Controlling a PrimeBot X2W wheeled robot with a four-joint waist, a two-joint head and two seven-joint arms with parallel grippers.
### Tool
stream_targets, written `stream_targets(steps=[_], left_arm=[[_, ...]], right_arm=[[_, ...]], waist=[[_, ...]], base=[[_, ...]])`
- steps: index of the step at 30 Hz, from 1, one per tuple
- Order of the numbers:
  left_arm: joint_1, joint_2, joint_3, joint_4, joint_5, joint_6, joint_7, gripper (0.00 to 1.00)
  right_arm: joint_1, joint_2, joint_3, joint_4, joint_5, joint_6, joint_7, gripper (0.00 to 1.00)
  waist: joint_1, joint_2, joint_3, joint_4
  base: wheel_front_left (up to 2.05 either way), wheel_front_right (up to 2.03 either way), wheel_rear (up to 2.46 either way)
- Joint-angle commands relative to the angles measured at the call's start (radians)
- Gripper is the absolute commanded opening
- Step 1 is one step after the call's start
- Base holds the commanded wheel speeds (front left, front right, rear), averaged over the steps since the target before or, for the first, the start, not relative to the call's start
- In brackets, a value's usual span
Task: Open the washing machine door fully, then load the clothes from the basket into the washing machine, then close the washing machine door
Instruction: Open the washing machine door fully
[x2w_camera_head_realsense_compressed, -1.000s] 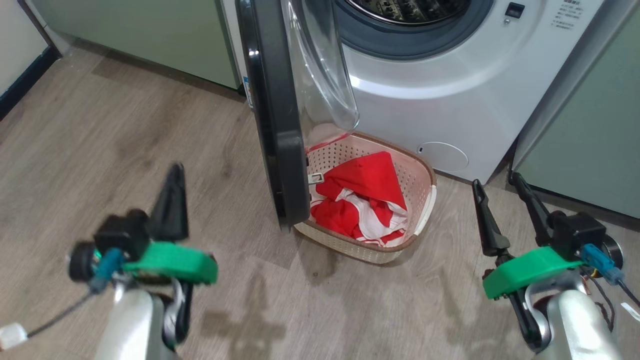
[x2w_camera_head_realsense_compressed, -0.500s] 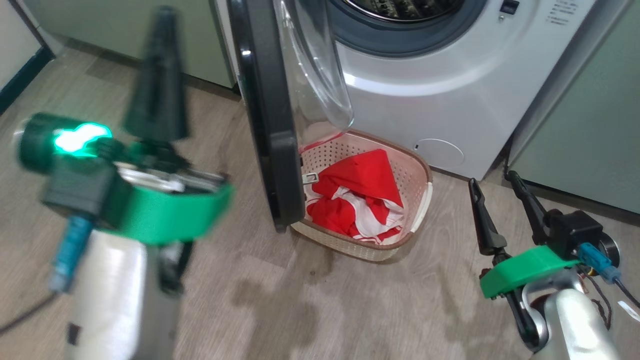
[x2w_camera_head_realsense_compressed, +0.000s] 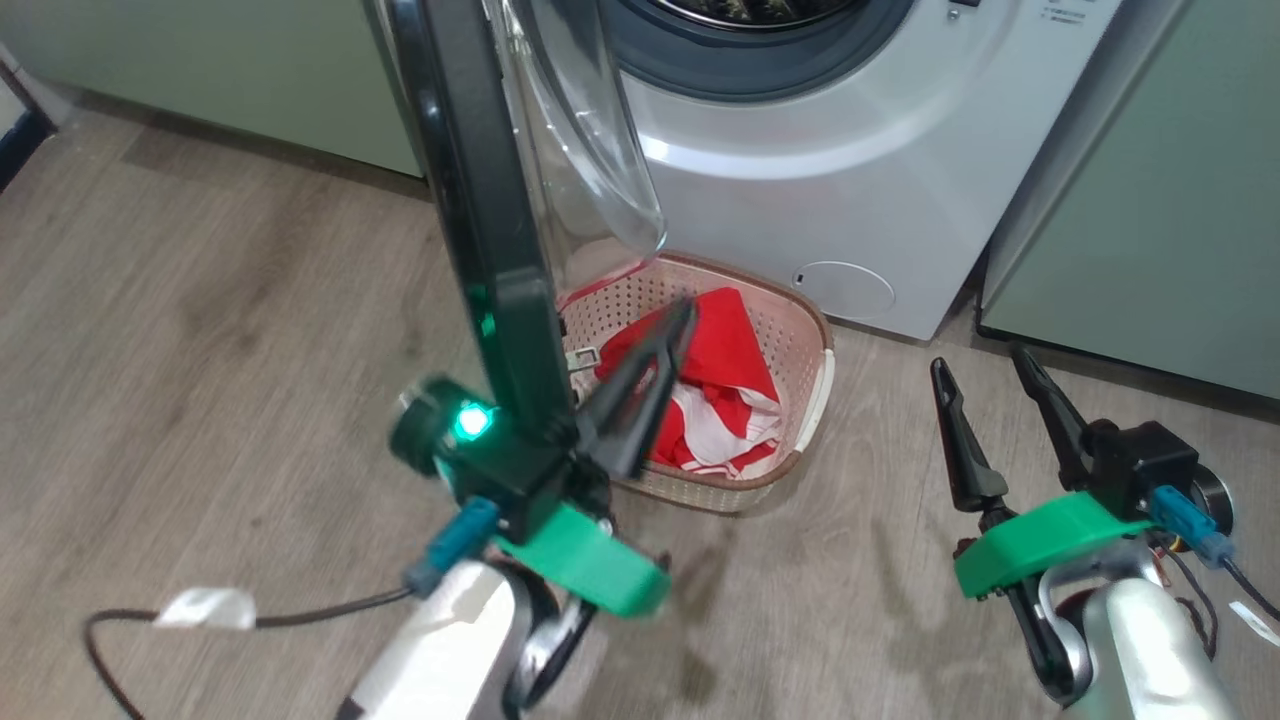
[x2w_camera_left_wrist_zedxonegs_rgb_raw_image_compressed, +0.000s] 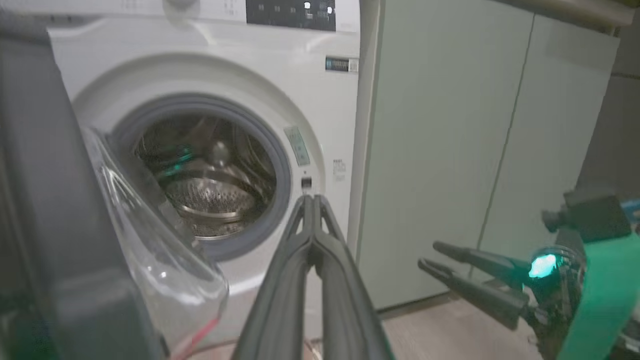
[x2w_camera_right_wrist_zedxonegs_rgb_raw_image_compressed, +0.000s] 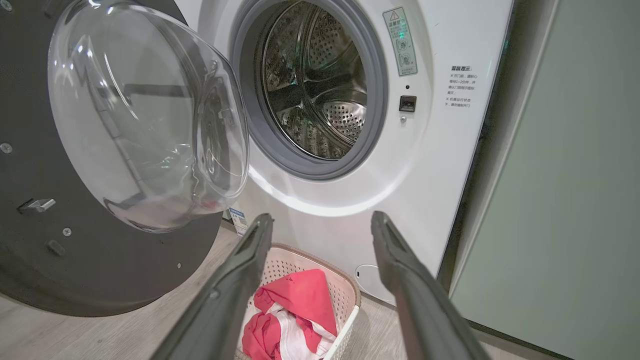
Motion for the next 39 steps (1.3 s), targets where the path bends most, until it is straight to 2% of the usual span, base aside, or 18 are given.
stream_targets(steps=[1,9,23,39], left_arm=[[-0.007,0.004,0.011,0.016,-0.021,-0.002,0.007,0.0],[0.01,0.004,-0.011,0.165,-0.072,0.015,0.026,0.0],[-0.05,0.019,0.052,0.276,-0.11,0.033,0.003,0.0],[-0.029,0.039,0.115,0.276,-0.128,0.069,-0.018,0.0]], right_arm=[[-0.036,0.003,0.027,-0.03,0.006,0.0,-0.005,1.0],[-0.035,0.003,0.027,-0.023,0.007,0.0,-0.009,1.0],[-0.046,0.003,0.03,-0.017,0.008,0.0,-0.008,1.0],[-0.059,0.003,0.018,-0.019,0.009,0.0,-0.004,1.0]], waist=[[0.0,0.0,0.001,-0.005],[0.0,0.0,0.002,-0.005],[0.0,0.0,0.015,-0.004],[0.0,0.0,0.039,0.026]], base=[[0.0,0.0,0.0],[0.0,0.0,0.0],[0.0,0.0,0.0],[0.0,0.0,0.0]])
